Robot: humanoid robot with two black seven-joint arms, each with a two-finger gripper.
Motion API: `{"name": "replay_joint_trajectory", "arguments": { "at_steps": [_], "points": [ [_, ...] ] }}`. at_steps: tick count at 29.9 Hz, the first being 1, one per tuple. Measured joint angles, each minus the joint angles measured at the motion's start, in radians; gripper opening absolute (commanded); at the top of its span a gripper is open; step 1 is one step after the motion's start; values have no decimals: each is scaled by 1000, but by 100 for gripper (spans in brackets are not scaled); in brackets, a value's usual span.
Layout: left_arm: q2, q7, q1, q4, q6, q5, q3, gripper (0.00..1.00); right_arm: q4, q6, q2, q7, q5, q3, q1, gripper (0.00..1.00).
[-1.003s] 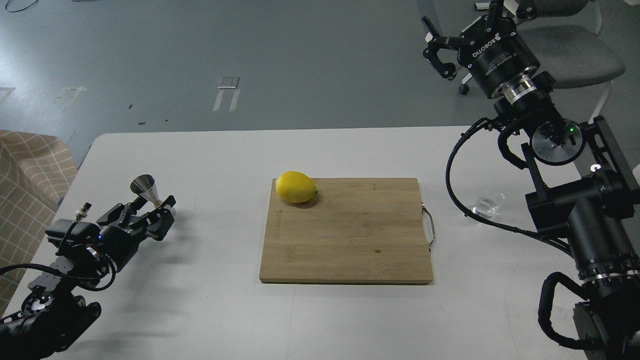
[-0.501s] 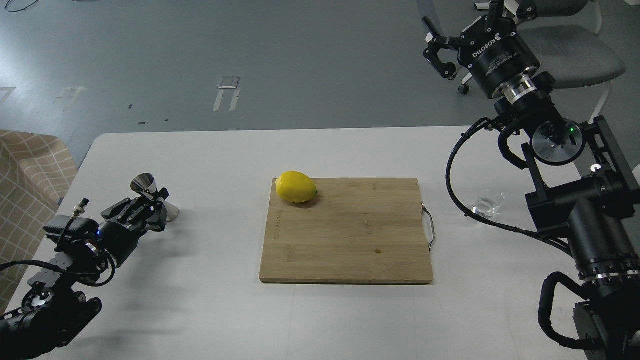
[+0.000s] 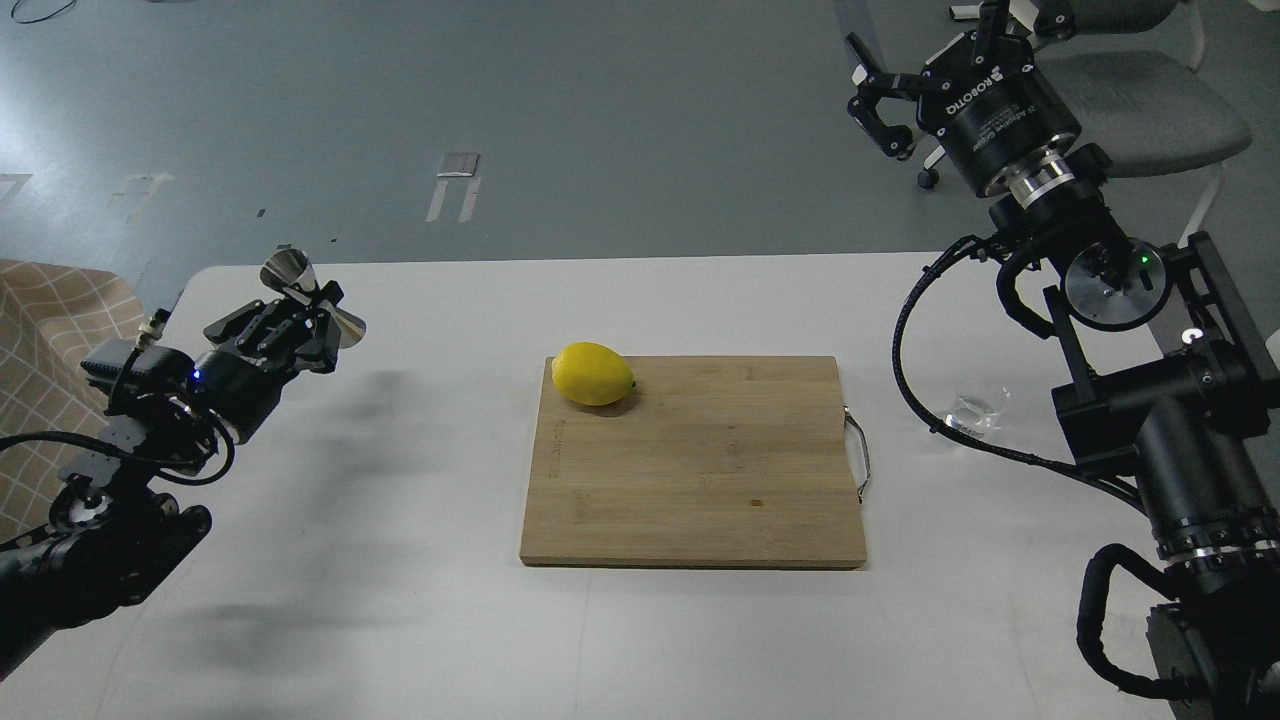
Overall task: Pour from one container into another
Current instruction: 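Lift the jigger with the left gripper and carry it over the board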
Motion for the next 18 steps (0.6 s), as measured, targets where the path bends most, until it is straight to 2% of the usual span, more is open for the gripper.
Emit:
{"name": "replay_joint_trajectory", "arguments": {
  "at_steps": [10, 18],
  "points": [
    [-19, 0, -162, -112, 0, 1, 90, 13, 0, 0, -2, 0, 0, 8, 0, 100],
    [-91, 0, -230, -229, 0, 8, 120, 13, -1, 0, -4, 0, 0, 14, 0, 100]
  ]
}}
